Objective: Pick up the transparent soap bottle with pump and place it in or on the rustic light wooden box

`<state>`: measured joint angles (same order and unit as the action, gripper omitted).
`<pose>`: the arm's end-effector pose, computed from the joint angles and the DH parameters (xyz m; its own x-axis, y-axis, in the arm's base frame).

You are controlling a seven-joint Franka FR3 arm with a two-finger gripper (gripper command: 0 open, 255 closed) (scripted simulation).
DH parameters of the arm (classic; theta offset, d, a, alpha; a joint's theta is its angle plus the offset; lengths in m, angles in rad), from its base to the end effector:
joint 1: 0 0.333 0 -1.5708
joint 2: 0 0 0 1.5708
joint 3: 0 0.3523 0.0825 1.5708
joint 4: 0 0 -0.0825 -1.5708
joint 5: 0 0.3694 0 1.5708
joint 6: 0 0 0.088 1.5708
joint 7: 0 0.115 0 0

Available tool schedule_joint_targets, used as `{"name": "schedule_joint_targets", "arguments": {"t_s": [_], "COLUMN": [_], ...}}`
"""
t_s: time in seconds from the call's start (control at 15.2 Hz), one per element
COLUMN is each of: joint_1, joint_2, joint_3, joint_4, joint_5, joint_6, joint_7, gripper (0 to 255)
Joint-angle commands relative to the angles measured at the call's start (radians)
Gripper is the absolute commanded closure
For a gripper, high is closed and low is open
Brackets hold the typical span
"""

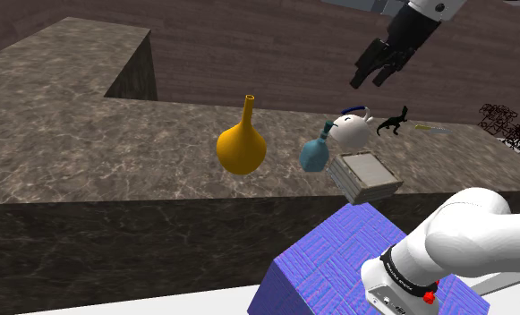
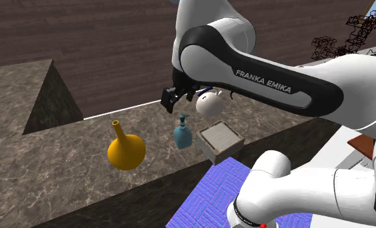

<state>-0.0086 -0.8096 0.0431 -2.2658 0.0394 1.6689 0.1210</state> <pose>0.2695 0.0203 0.6658 0.9732 -0.0975 0.2081 -0.0925 -0.9952 -0.0333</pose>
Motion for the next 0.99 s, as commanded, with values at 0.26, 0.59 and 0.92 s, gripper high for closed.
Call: {"name": "schedule_joint_targets", "arguments": {"t_s": [0.26,0.59,0.92], "joint_1": [-0.023,-0.052,-0.078], "joint_2": [0.083,0.205,0.345], "joint_3": [-0.042,-0.094,-0.145], "joint_4": [-0.034,-0.056,-0.057], "joint_5": [-0.016,-0.033,-0.042], "joint_6": [0.075,0.168,0.256], "joint_7": [-0.026,-0.058,-0.091], "gripper": [0,0,0]}}
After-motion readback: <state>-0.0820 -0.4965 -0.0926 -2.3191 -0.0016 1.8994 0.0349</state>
